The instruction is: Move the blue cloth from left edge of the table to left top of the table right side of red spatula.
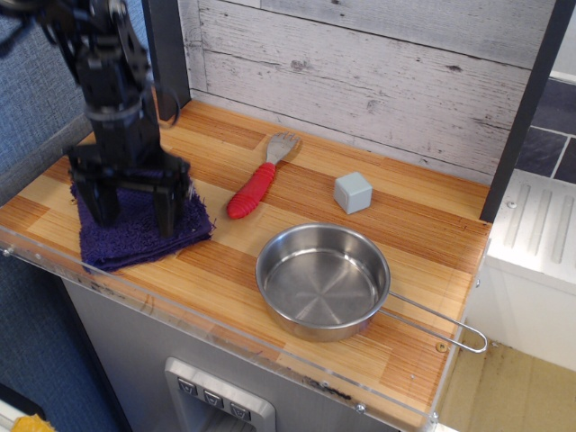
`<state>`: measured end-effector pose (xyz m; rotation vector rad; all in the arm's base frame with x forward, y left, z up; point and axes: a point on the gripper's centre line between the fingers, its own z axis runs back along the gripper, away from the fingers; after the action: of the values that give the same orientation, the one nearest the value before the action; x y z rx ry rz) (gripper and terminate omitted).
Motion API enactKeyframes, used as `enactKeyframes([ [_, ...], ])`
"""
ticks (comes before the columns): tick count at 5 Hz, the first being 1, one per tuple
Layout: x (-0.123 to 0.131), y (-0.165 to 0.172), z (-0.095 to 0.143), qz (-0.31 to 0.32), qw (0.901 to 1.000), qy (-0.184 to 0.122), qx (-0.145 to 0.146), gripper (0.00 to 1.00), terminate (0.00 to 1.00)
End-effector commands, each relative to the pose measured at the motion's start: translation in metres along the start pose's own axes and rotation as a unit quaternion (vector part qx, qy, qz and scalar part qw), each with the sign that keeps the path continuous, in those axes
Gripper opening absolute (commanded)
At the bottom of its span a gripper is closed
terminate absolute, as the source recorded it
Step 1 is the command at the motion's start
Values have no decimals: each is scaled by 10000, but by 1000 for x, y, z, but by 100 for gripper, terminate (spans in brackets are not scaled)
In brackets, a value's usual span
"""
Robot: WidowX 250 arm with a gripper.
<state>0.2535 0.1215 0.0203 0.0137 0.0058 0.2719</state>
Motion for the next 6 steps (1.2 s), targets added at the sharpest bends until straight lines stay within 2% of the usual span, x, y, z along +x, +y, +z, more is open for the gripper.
enactKeyframes([
  [1, -2, -10, -26, 4, 9999, 85, 140, 100, 0],
  [2, 14, -14, -28, -47, 9999, -10, 138, 100, 0],
  [4, 54, -22, -16, -151, 9993, -339, 96, 100, 0],
  [6, 88, -33, -14, -361, 9985, -410, 11, 100, 0],
])
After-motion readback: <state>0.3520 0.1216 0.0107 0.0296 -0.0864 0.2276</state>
